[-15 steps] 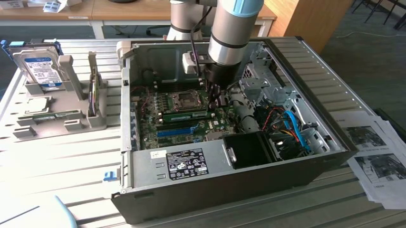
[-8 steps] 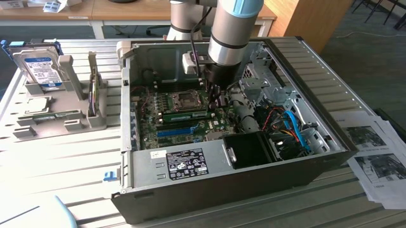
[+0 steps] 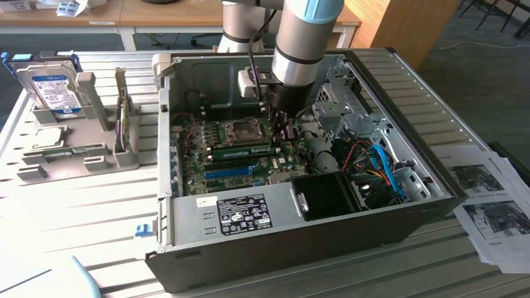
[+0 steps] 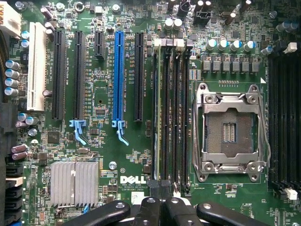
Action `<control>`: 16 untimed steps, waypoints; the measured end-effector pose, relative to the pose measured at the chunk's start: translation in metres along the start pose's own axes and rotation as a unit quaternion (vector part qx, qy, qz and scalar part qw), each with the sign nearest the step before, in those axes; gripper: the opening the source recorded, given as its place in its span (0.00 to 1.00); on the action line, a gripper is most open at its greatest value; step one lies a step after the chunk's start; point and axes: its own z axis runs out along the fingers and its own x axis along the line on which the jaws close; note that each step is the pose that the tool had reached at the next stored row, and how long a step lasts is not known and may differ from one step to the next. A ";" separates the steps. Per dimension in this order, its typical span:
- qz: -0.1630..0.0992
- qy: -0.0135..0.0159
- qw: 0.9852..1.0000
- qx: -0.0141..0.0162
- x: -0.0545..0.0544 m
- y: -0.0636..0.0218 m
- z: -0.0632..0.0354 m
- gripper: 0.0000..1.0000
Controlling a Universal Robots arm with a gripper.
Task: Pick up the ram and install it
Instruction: 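Press down the ram until it locks into place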
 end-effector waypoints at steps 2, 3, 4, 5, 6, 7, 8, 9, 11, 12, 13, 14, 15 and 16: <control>0.000 0.000 1.000 0.000 0.000 0.0000 0.0000 0.09; 0.000 0.000 1.000 0.000 0.000 0.0000 0.0000 0.09; 0.000 0.000 1.000 0.000 0.000 0.0000 0.0000 0.09; 0.000 0.000 1.000 0.000 0.000 0.0000 0.0001 0.09; 0.000 0.000 1.000 0.000 0.000 0.0000 0.0003 0.09; 0.000 0.000 1.000 0.000 0.000 0.0000 0.0004 0.09; 0.000 0.000 1.000 0.000 0.000 0.0000 0.0006 0.09; 0.000 0.000 1.000 0.000 0.000 0.0000 0.0006 0.09; 0.000 0.000 1.000 0.000 0.000 0.0000 0.0006 0.09; 0.000 0.000 1.000 0.000 0.000 0.0000 0.0006 0.09; 0.000 0.000 1.000 0.000 0.000 0.0000 0.0006 0.09; 0.000 0.000 1.000 0.000 0.000 0.0000 0.0007 0.09; 0.000 0.000 1.000 0.000 0.000 0.0000 0.0008 0.09; 0.000 0.000 1.000 0.000 0.000 0.0000 0.0010 0.09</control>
